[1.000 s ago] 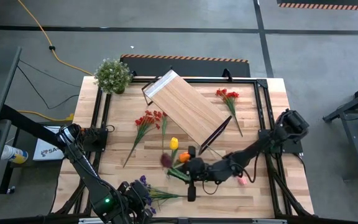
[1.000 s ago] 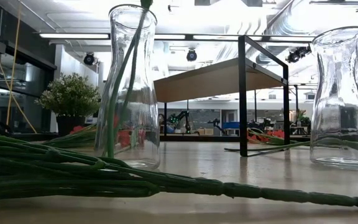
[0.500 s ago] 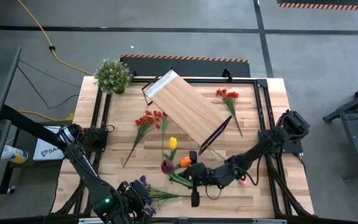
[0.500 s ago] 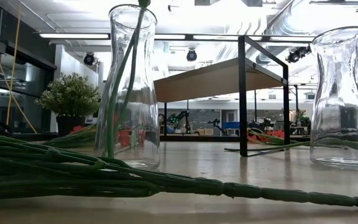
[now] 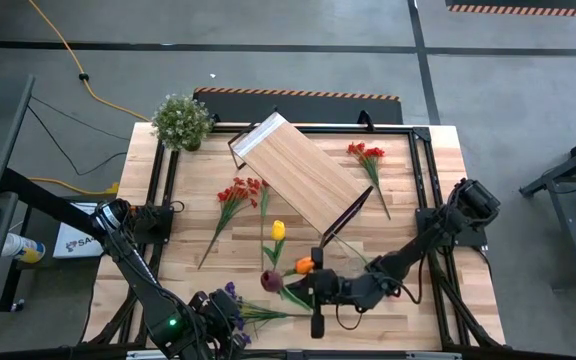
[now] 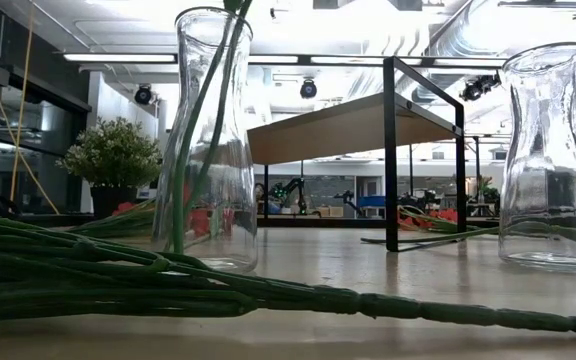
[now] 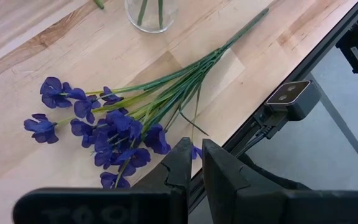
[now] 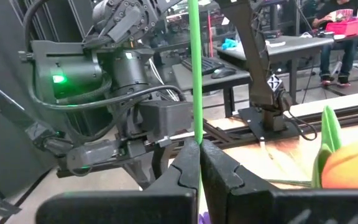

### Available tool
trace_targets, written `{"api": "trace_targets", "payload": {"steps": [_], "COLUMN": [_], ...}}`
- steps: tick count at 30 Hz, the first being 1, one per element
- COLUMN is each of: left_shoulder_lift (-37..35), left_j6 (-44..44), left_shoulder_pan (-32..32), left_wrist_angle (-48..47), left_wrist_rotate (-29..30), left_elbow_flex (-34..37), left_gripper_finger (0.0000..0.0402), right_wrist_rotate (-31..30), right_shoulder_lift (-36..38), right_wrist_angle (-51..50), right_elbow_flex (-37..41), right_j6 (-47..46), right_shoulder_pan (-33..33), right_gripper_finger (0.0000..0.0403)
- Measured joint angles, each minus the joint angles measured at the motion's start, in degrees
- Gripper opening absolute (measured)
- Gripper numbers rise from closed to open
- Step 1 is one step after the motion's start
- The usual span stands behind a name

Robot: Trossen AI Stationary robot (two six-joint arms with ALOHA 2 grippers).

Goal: Pick and place flowers into a vace then onto a shelf
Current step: Put the dark red tulip into the left transparent vase

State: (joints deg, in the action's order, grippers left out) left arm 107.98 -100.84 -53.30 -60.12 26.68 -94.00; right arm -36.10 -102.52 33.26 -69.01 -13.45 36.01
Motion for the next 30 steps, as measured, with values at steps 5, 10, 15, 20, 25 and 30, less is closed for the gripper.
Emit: {"api": "trace_targets", "payload": {"steps": [5,10,15,20,25,30], "left_shoulder_lift": [0.0,0.0,0.0,0.0,0.0,0.0], "left_j6": [0.0,0.0,0.0,0.3,0.3,0.5], "left_shoulder_pan": [0.0,0.0,0.0,0.0,0.0,0.0], "left_wrist_angle": [0.0,0.1,0.1,0.0,0.0,0.0], "left_wrist_rotate": [0.0,0.0,0.0,0.0,-0.1,-0.1], "left_elbow_flex": [0.0,0.0,0.0,0.0,0.0,0.0], "left_gripper_finger": [0.0074,0.0074,0.0074,0.0074,0.0074,0.0074], "right_wrist_rotate": [0.6,0.6,0.5,-0.8,-1.0,-0.2], "right_shoulder_lift": [0.0,0.0,0.1,0.1,0.1,0.1], "right_wrist_angle": [0.0,-1.0,-4.1,-10.8,-12.3,-12.7], "right_elbow_flex": [0.0,0.0,0.0,0.0,0.0,0.0], "right_j6": [-0.8,-1.6,-3.2,-7.6,-8.7,-9.4], "right_shoulder_pan": [0.0,0.6,1.2,0.8,-0.1,-0.7], "right_gripper_finger": [0.0000,0.0000,0.0000,0.0000,0.0000,0.0000]}}
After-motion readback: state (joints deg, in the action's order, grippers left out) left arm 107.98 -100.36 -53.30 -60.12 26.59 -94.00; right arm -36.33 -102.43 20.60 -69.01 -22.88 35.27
